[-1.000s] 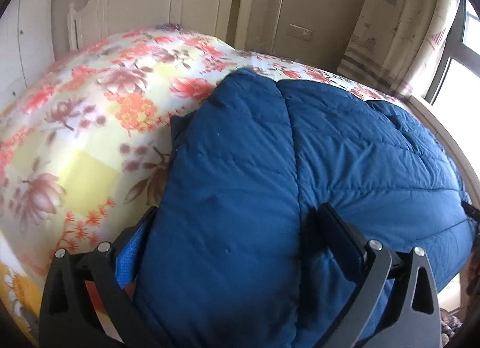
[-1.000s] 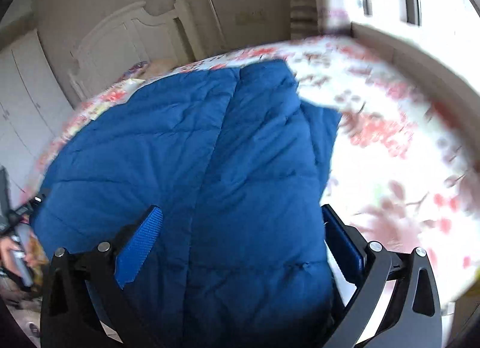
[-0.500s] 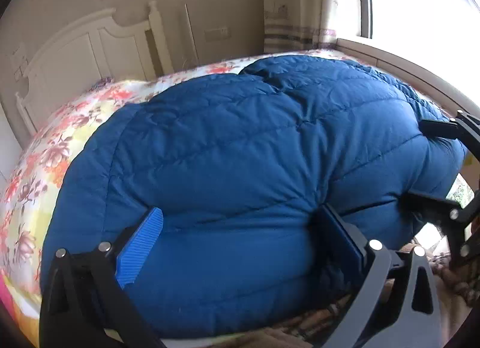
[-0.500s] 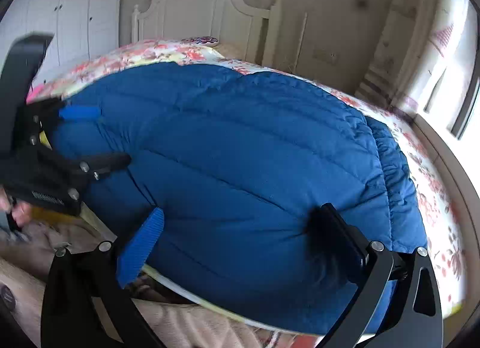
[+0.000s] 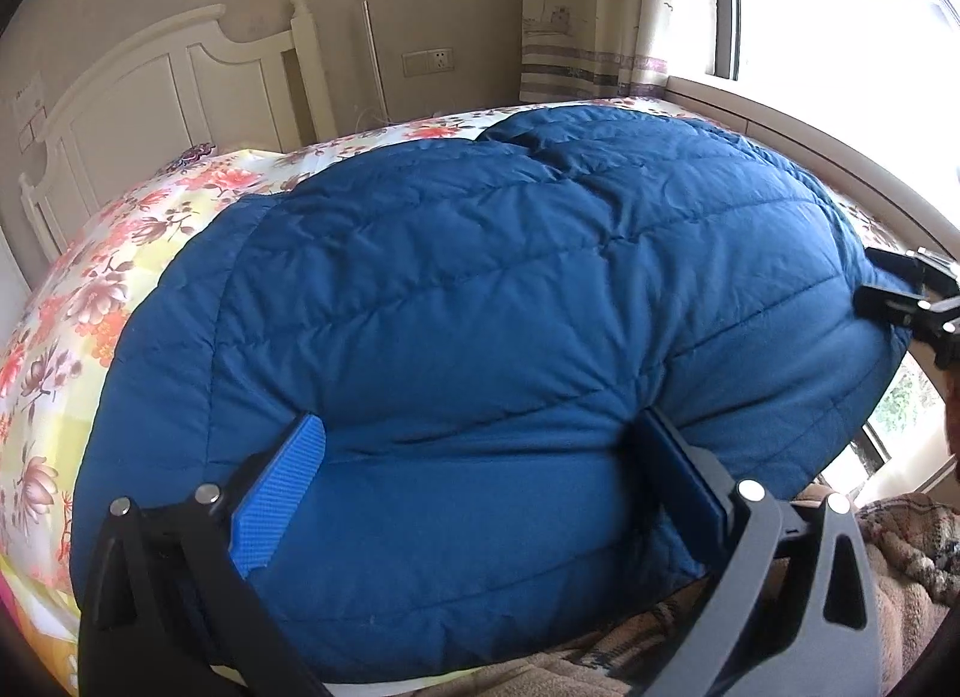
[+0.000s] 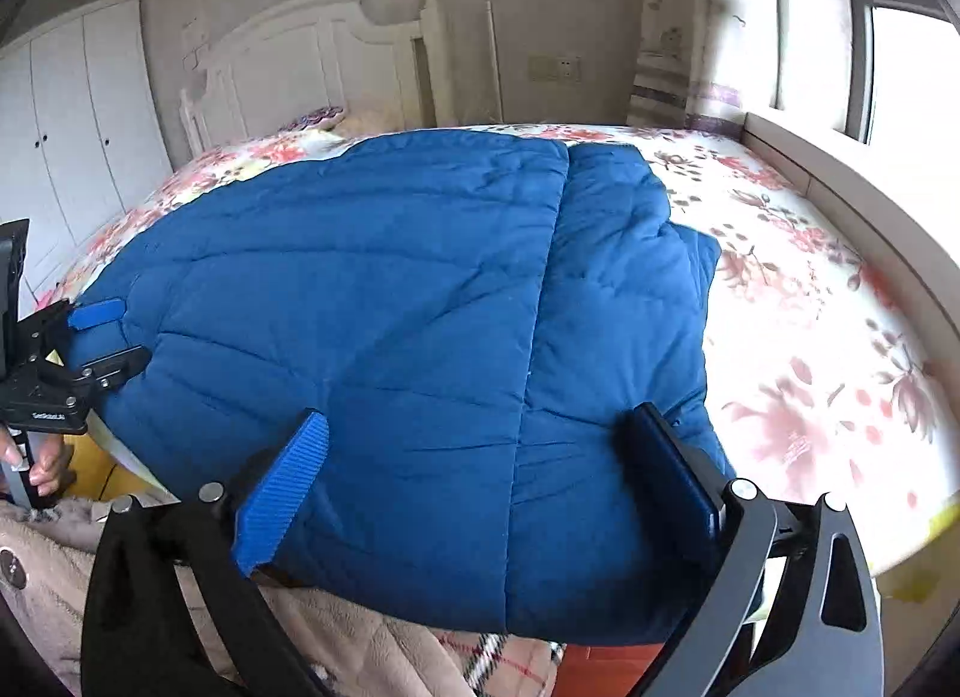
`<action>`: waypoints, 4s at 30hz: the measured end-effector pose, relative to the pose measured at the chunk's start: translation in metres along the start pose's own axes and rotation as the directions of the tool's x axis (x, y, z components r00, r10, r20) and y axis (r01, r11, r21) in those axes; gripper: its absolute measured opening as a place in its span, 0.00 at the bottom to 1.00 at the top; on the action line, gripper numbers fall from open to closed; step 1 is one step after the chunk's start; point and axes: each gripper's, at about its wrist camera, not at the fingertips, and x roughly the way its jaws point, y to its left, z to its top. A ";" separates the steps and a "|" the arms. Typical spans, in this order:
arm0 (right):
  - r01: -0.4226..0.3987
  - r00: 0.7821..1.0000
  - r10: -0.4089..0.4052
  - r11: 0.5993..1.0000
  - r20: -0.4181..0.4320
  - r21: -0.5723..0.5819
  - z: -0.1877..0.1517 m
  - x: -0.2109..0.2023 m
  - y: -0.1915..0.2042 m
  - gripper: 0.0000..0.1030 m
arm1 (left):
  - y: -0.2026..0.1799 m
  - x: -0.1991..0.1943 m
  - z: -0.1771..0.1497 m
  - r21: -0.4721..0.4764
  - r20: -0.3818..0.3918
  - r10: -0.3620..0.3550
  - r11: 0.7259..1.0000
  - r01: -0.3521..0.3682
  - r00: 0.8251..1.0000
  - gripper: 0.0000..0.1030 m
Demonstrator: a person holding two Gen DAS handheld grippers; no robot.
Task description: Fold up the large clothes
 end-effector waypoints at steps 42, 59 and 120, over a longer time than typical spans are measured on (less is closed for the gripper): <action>-0.337 0.936 0.340 0.781 0.094 0.526 -0.019 -0.002 -0.050 0.85 | -0.001 -0.001 -0.002 0.003 -0.001 0.002 1.000 -0.002 1.000 0.98; -0.278 0.946 0.163 0.850 0.279 0.447 0.010 -0.019 -0.027 0.37 | 0.028 -0.013 0.078 -0.183 0.007 -0.137 0.974 0.136 0.990 0.98; 0.243 0.919 0.012 0.771 0.394 -0.588 0.094 -0.032 0.232 0.35 | 0.167 -0.003 0.080 -0.527 0.363 -0.718 0.367 0.766 0.594 0.98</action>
